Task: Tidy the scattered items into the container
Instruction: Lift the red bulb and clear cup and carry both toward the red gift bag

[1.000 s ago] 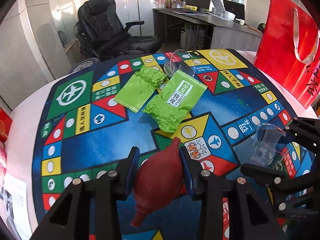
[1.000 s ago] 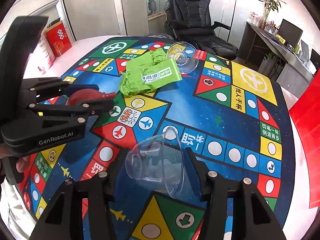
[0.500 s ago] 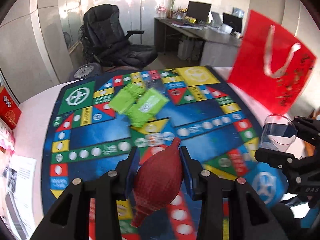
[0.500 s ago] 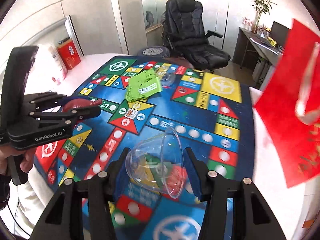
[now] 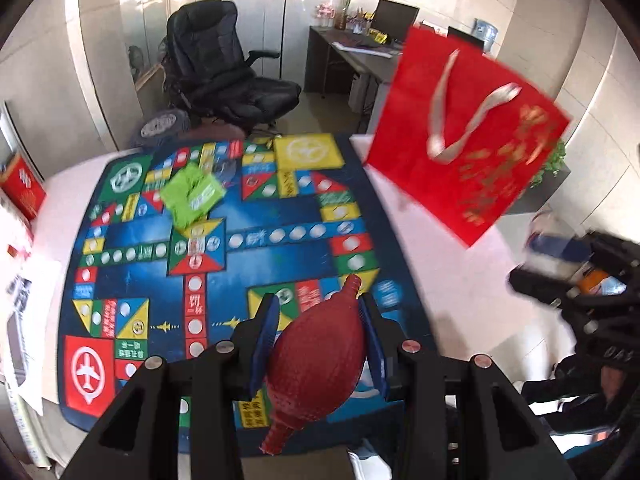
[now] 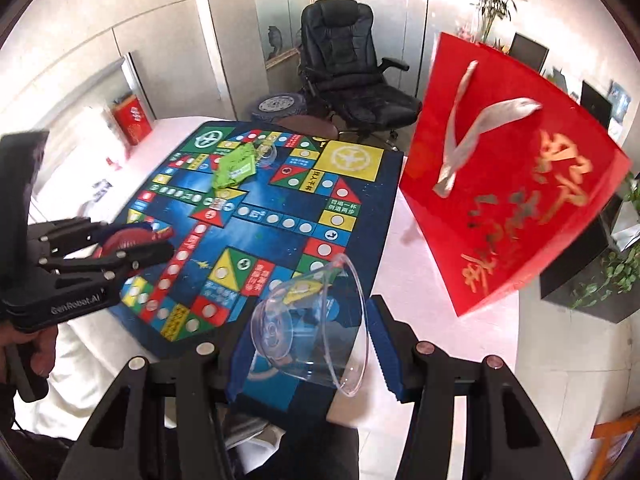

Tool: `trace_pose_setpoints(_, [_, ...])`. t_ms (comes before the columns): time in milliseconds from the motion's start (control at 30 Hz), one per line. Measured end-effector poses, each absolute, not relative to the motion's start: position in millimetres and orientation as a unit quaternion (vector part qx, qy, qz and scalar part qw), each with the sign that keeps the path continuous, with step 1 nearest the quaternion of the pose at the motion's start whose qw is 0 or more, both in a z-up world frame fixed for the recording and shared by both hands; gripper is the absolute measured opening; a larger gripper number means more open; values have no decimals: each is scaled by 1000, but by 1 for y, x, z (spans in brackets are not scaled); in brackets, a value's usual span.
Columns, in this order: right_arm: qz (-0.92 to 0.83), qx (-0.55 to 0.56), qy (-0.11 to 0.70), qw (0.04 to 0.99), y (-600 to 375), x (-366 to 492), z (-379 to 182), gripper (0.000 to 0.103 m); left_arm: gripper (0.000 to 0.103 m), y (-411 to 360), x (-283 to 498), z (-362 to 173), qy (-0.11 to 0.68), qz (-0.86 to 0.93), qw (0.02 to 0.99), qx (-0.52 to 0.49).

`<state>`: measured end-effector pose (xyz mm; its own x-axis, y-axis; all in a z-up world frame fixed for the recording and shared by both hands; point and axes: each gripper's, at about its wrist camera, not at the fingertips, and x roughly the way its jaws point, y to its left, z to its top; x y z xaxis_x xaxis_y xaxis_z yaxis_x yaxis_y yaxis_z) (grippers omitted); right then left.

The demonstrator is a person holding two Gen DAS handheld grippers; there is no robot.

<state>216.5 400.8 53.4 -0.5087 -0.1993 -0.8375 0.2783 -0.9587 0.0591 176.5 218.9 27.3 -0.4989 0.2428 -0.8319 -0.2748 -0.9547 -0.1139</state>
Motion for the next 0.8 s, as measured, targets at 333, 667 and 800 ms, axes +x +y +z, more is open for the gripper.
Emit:
trace_pose_setpoints(333, [-847, 502, 51, 167, 414, 209, 133, 57, 44, 248, 164, 119, 21, 861, 133, -490])
trace_pose_setpoints(667, [-866, 483, 33, 126, 463, 170, 174, 57, 44, 312, 107, 162, 69, 867, 205, -449])
trace_pose_setpoints(800, [-872, 479, 14, 97, 495, 148, 192, 57, 44, 346, 75, 179, 86, 861, 246, -436])
